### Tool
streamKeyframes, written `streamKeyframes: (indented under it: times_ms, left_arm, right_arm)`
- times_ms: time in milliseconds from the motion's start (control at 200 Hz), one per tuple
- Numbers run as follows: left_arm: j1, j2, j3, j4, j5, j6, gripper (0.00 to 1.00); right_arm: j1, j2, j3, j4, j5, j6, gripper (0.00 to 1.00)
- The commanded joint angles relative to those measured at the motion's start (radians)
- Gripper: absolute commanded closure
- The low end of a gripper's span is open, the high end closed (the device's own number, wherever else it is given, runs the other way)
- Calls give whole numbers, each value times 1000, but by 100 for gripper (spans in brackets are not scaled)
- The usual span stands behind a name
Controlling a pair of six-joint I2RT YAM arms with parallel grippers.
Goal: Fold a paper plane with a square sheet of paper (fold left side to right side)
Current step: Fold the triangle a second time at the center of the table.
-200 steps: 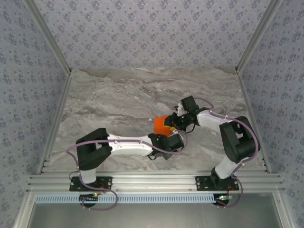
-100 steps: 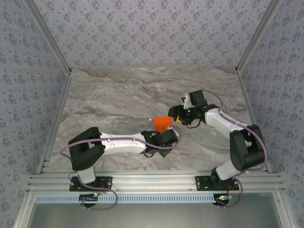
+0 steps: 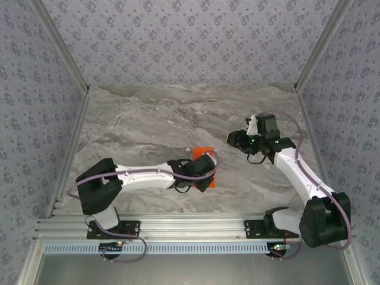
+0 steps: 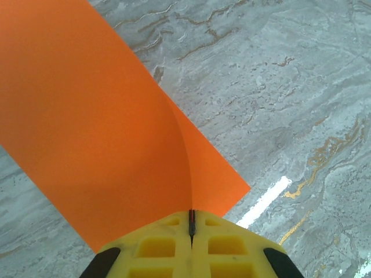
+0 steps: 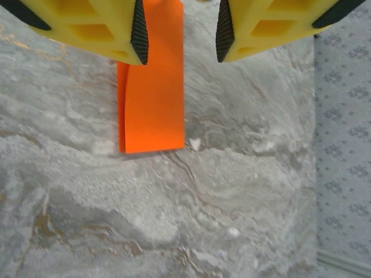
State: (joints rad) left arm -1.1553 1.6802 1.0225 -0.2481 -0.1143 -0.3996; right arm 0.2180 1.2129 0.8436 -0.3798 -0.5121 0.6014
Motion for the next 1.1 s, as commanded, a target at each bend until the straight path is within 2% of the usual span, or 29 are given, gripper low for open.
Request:
streamKeyframes:
  times_ms: [0, 350, 595, 839, 1094]
  left_arm:
    - [24, -40, -29, 44, 77, -35, 100]
    - [106, -92, -108, 150, 219, -106, 100]
    - [127, -118, -136, 154, 226, -113, 100]
    - [138, -127, -151, 125, 209, -111, 100]
    - [159, -133, -145, 81, 190, -100, 100]
  right_arm:
    - [2, -24, -57, -12, -16, -10, 73]
    - [68, -85, -287, 149, -55, 54, 100]
    - [169, -58, -356, 232, -26, 114, 100]
    - [288, 75, -313, 260, 22, 140, 100]
    - [317, 157, -298, 236, 61, 150, 100]
